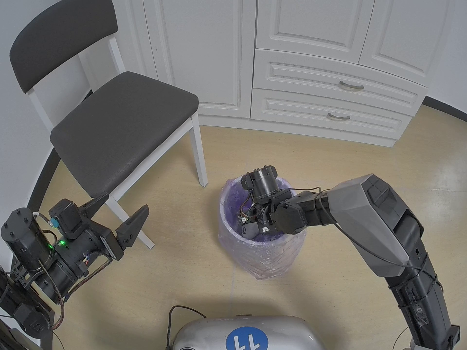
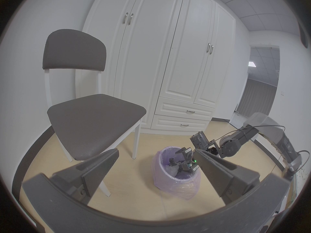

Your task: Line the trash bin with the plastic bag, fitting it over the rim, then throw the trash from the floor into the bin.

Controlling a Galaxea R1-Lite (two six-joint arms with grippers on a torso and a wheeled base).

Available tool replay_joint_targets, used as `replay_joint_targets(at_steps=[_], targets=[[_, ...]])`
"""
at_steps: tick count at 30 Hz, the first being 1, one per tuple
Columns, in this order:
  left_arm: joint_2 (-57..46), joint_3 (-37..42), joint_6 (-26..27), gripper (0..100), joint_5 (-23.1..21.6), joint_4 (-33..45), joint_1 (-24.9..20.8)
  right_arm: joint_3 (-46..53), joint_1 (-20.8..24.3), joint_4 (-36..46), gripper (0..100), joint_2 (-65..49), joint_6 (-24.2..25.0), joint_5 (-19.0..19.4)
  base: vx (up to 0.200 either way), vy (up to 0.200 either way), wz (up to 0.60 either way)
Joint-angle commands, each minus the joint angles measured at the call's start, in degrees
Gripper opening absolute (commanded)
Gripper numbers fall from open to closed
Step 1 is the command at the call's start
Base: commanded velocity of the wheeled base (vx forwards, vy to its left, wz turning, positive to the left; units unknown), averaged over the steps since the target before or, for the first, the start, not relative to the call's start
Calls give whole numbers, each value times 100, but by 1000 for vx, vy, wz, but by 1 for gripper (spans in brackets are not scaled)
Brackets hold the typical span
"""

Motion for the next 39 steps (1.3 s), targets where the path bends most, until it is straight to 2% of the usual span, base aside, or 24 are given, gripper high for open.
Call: replay_joint_targets(at_steps=[1, 13, 26, 32, 39], targets=[[-44, -2, -1, 100, 5, -2, -18, -66, 86, -6, 100, -379, 41, 8, 0, 0, 0], [-106, 15, -1, 100, -4, -2, -36, 453, 34, 73, 100, -959, 32, -10, 0, 0, 0], [-35, 24, -1, 100, 5, -2, -36, 998, -300, 2, 100, -827, 23, -18, 0, 0, 0], [9, 15, -1, 100, 5, -2, -27, 866, -318, -270, 100, -458, -12, -62, 0, 0, 0], [70, 24, -1, 100, 5, -2, -9, 242, -256, -288, 100, 113, -12, -53, 0, 0, 0]])
